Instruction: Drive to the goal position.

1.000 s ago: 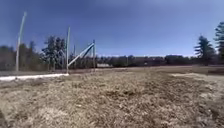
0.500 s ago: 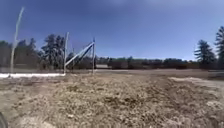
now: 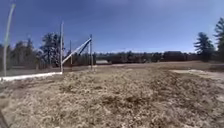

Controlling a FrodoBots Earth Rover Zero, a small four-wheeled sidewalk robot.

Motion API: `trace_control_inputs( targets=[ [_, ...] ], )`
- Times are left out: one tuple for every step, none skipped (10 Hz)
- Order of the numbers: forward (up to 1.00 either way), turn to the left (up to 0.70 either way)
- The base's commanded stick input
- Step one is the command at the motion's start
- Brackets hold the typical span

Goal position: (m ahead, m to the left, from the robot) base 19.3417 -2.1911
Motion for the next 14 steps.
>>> trace_control_inputs(
  targets=[
    [0.70, 0.00],
    [0.70, 0.00],
    [0.70, 0.00],
    [0.70, 0.00],
    [0.70, 0.00],
    [0.70, 0.00],
    [0.70, 0.00],
    [0.70, 0.00],
    [0.70, 0.00],
    [0.70, 0.00],
    [0.70, 0.00],
    [0.70, 0.00],
    [0.70, 0.00],
    [0.70, -0.06]
  ],
)
